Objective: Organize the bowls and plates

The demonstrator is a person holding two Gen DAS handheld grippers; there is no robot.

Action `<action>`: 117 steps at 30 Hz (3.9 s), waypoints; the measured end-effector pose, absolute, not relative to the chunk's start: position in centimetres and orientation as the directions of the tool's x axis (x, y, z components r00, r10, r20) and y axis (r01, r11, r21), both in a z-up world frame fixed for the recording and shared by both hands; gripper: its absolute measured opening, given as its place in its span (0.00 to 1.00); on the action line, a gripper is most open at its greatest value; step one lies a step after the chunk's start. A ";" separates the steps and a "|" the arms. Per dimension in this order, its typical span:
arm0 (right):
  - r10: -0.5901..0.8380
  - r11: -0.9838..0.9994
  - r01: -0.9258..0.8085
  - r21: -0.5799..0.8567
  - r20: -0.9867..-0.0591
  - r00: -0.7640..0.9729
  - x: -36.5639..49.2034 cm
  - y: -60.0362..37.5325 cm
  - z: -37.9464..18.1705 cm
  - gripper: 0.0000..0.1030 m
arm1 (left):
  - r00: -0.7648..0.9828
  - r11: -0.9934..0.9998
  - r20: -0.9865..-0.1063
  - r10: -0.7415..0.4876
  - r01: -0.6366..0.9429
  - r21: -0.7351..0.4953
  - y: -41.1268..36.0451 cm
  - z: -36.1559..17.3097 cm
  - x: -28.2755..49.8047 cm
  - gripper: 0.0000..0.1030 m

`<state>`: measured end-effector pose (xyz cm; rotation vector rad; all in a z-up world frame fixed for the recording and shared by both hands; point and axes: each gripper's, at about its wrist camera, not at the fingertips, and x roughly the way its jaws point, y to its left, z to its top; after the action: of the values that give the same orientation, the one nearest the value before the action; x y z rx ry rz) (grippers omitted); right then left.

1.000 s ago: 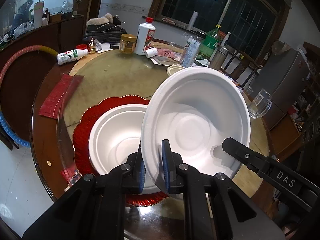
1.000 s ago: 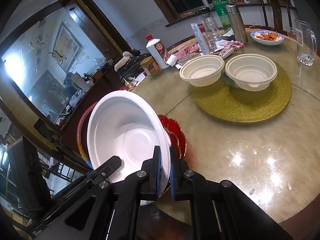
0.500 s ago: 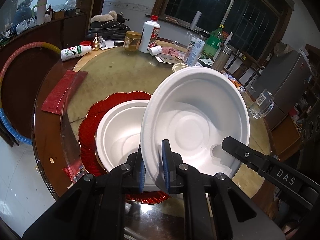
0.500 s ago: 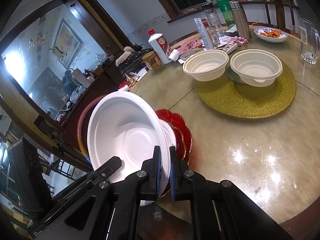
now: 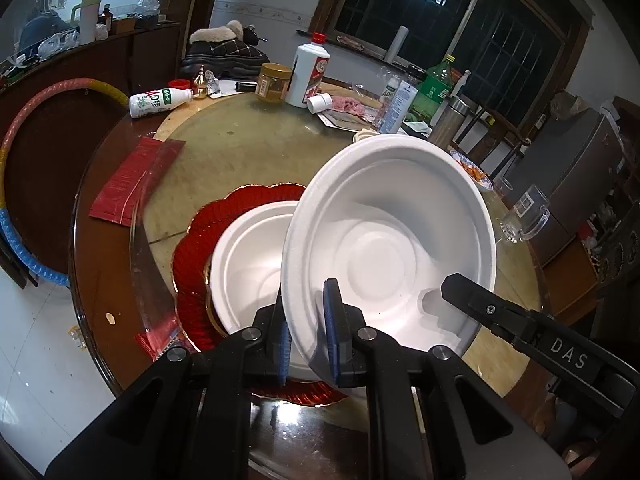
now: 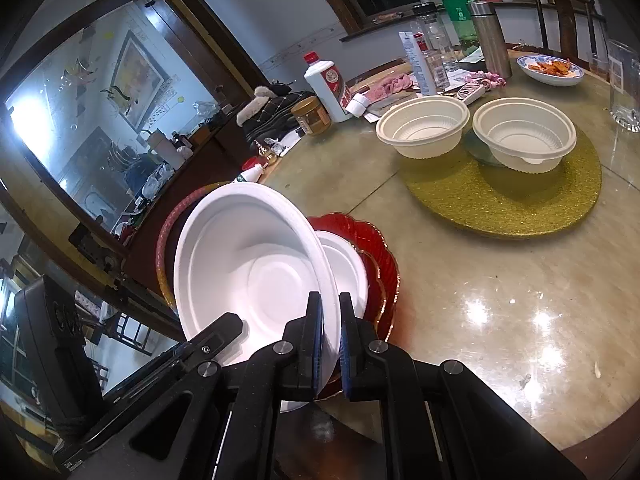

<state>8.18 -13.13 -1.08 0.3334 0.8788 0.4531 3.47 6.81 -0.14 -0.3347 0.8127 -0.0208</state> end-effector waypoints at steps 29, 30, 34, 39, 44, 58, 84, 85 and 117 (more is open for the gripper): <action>0.536 0.842 -0.280 0.461 -0.652 0.536 8.7 -11.5 -0.7 0.07 | 0.705 0.949 -0.700 -0.111 -0.133 -0.285 8.3 0.6 2.9 0.12; 0.536 0.842 -0.281 0.461 -0.654 0.534 8.8 -11.4 -0.8 0.07 | 0.703 0.949 -0.702 -0.111 -0.135 -0.284 8.3 0.5 2.9 0.12; 0.544 0.837 -0.279 0.471 -0.655 0.525 9.0 -11.4 -1.1 0.07 | 0.700 0.951 -0.707 -0.102 -0.139 -0.275 8.2 0.6 3.1 0.12; 0.546 0.835 -0.276 0.475 -0.658 0.518 9.4 -11.4 -1.5 0.07 | 0.692 0.955 -0.716 -0.090 -0.143 -0.259 8.0 0.3 3.5 0.12; 0.546 0.835 -0.266 0.482 -0.665 0.509 9.7 -11.6 -2.1 0.07 | 0.682 0.958 -0.726 -0.086 -0.145 -0.249 7.8 -0.1 3.7 0.12; 0.539 0.840 -0.262 0.474 -0.681 0.495 9.9 -10.9 -2.9 0.08 | 0.671 0.959 -0.737 -0.076 -0.154 -0.239 8.0 -0.9 3.7 0.12; 0.528 0.846 -0.236 0.477 -0.697 0.485 10.6 -11.2 -3.9 0.08 | 0.649 0.964 -0.757 -0.073 -0.147 -0.220 7.6 -1.9 4.7 0.12; 0.528 0.846 -0.234 0.478 -0.697 0.485 10.6 -11.3 -3.9 0.08 | 0.649 0.964 -0.757 -0.073 -0.147 -0.219 7.6 -1.9 4.8 0.12; 0.526 0.847 -0.226 0.481 -0.697 0.488 11.1 -11.8 -4.2 0.08 | 0.647 0.967 -0.759 -0.071 -0.140 -0.211 7.2 -1.9 5.0 0.12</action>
<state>11.05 -11.79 -4.16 0.3475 0.9589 0.4680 5.05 7.16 -1.92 -0.2611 0.8690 0.0397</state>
